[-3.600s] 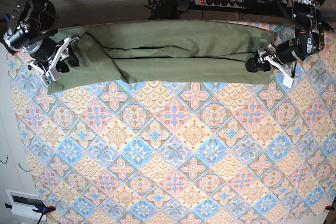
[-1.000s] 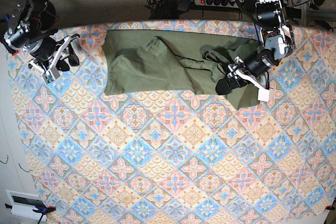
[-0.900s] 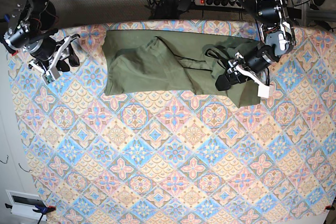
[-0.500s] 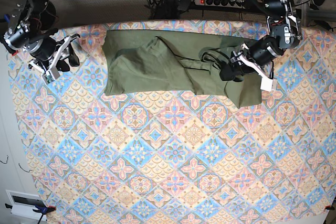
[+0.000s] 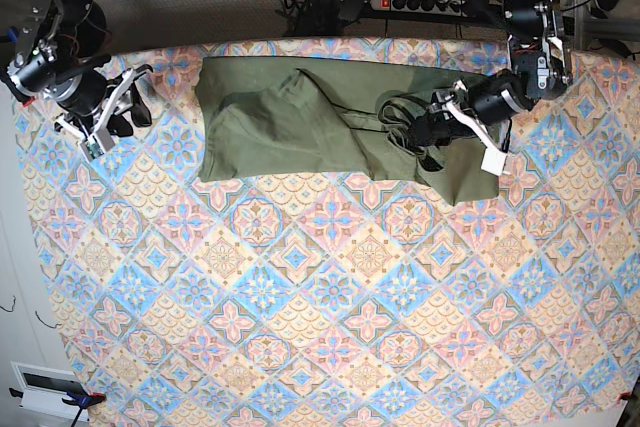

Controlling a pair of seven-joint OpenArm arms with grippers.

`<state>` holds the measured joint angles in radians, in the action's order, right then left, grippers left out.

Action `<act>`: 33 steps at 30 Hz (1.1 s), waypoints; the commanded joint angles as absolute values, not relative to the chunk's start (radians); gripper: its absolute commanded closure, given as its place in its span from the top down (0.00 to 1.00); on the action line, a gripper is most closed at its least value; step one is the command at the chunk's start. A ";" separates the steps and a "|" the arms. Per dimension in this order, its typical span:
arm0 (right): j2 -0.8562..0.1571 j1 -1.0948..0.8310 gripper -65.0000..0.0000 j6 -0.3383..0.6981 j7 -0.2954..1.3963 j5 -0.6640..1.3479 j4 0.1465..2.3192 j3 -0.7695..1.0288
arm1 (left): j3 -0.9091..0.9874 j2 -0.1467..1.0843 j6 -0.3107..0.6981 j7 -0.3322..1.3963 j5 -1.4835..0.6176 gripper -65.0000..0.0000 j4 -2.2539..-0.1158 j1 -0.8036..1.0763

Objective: Layout the t-shirt on the table in an organized manner, then fold the t-shirt properly
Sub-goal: 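Fold the held end with the left gripper toward the shirt's middle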

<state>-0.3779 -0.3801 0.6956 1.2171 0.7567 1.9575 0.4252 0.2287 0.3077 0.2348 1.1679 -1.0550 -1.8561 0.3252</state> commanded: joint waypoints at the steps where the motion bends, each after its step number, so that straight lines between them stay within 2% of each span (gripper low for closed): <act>1: -0.395 -0.375 0.33 0.698 1.201 0.768 1.974 0.433 | 0.236 0.340 0.240 1.158 -1.075 0.39 -1.893 0.334; 11: -0.394 -0.375 0.33 0.698 1.199 0.768 1.974 0.432 | 0.237 0.489 0.234 1.152 -1.061 0.39 -2.018 0.450; 18: -0.394 -0.374 0.33 0.698 1.199 0.768 1.974 0.430 | 0.211 0.519 0.234 1.152 -0.855 0.40 -2.054 0.450; 25: -0.378 -0.372 0.33 0.698 1.199 0.768 1.972 0.430 | -0.030 0.590 0.234 1.150 -0.601 0.40 -2.074 0.384; 33: -0.377 -0.369 0.33 0.698 1.199 0.768 1.972 0.430 | -0.266 0.618 0.234 1.058 -0.286 0.40 -2.069 0.364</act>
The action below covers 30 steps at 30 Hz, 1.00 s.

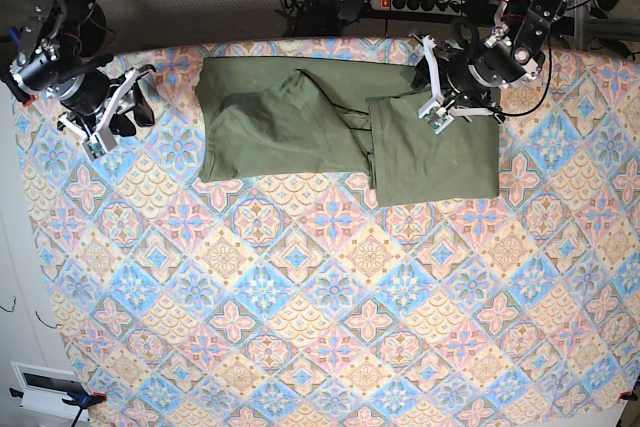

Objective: Layout the t-shirt on the table in an organized manner, then fold the t-shirt properly
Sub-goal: 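Fold the held end with the left gripper toward the shirt's middle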

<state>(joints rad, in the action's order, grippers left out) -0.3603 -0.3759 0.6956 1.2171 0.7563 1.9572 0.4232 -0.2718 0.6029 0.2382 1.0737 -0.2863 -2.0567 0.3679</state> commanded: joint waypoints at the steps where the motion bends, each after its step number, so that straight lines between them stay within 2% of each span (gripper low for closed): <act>1: -0.377 -0.369 0.33 0.698 1.199 0.768 1.972 0.432 | -0.274 0.618 0.234 1.053 -0.266 0.41 -2.069 0.364; 7: -0.375 -0.369 0.33 0.698 1.199 0.768 1.971 0.432 | -0.275 0.616 0.232 1.044 -0.237 0.48 -2.054 0.363; 25: -0.375 -0.367 0.33 0.698 1.199 0.768 1.971 0.437 | -0.401 0.615 0.232 1.030 -0.231 0.48 -1.962 0.251; 30: -0.375 -0.367 0.33 0.698 1.199 0.768 1.971 0.438 | -0.433 0.613 0.232 1.021 -0.151 0.48 -1.920 0.248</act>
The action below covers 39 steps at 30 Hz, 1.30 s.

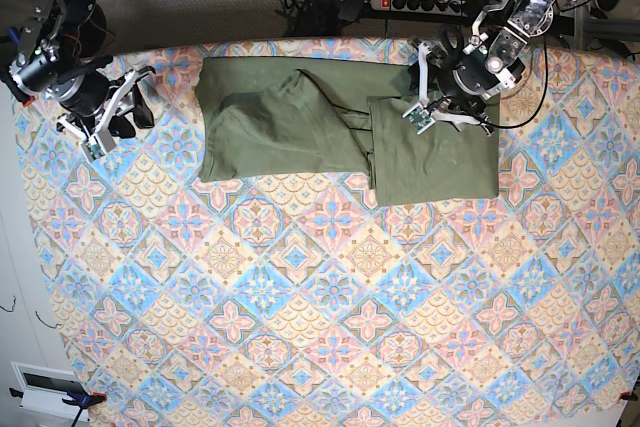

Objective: Layout the t-shirt on the table in an organized manner, then fold the t-shirt properly
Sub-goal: 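Fold the held end with the left gripper toward the shirt's middle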

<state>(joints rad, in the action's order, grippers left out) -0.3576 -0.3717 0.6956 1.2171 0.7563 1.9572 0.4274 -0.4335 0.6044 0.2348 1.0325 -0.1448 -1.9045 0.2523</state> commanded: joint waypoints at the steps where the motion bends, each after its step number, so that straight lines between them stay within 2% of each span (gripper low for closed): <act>1: -0.375 -0.367 0.33 0.698 1.199 0.768 1.971 0.438 | -0.449 0.613 0.232 1.012 -0.136 0.48 -1.916 0.242; 10: -0.374 -0.367 0.33 0.698 1.199 0.768 1.971 0.438 | -0.475 0.581 0.232 0.998 -0.045 0.47 -1.897 0.239; 15: -0.374 -0.367 0.33 0.698 1.199 0.768 1.971 0.438 | -0.473 0.579 0.232 0.998 0.012 0.25 -1.902 0.240; 21: -0.374 -0.367 0.33 0.698 1.199 0.768 1.971 0.438 | -0.469 0.579 0.232 0.997 0.061 0.22 -1.903 0.242; 27: -0.374 -0.367 0.33 0.698 1.199 0.768 1.971 0.438 | -0.452 0.579 0.189 0.961 0.074 0.00 -1.903 0.245; 31: -0.374 -0.367 0.33 0.698 1.199 0.768 1.971 0.438 | -0.441 0.579 0.134 0.943 0.074 0.00 -1.913 0.252; 39: -0.374 -0.367 0.33 0.698 1.199 0.768 1.971 0.438 | -0.378 0.581 0.131 0.941 0.067 0.00 -2.000 0.332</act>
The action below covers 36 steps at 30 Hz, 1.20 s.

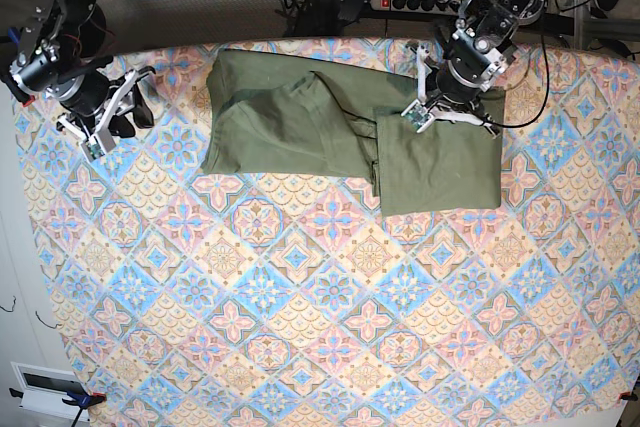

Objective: Layout the t-shirt on the table in an organized manner, then fold the t-shirt properly
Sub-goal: 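Fold the held end with the left gripper toward the shirt's middle, then move the right gripper to the opposite end of the folded shirt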

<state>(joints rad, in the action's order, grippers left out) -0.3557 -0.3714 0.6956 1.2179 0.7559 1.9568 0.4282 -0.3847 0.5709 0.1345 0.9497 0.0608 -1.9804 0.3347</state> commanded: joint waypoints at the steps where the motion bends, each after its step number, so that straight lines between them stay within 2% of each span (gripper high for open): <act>1: -0.374 -0.367 0.33 0.698 1.199 0.768 1.971 0.438 | -0.372 0.581 0.131 0.941 0.067 0.00 -2.008 0.340; 20: -0.374 -0.357 0.33 0.698 1.210 0.768 1.971 0.426 | -0.335 0.616 0.134 0.943 0.064 0.00 -2.061 0.380; 26: -0.381 -0.426 0.33 0.698 1.210 0.773 1.982 0.259 | -0.335 0.610 0.134 0.944 0.064 0.02 -2.057 0.375; 31: -0.407 -0.426 0.33 0.698 1.201 0.851 1.985 0.085 | -0.335 0.610 0.134 0.944 0.064 0.05 -2.057 0.375; 36: -0.403 -0.403 0.33 0.698 1.199 0.872 1.982 0.008 | -0.335 0.610 0.134 0.947 0.064 0.06 -2.055 0.377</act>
<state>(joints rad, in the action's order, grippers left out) -0.3981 -0.4175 0.6956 1.2270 0.8429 1.9644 0.0055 -0.3431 0.5987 0.1387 0.9573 0.0559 -2.0411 0.3794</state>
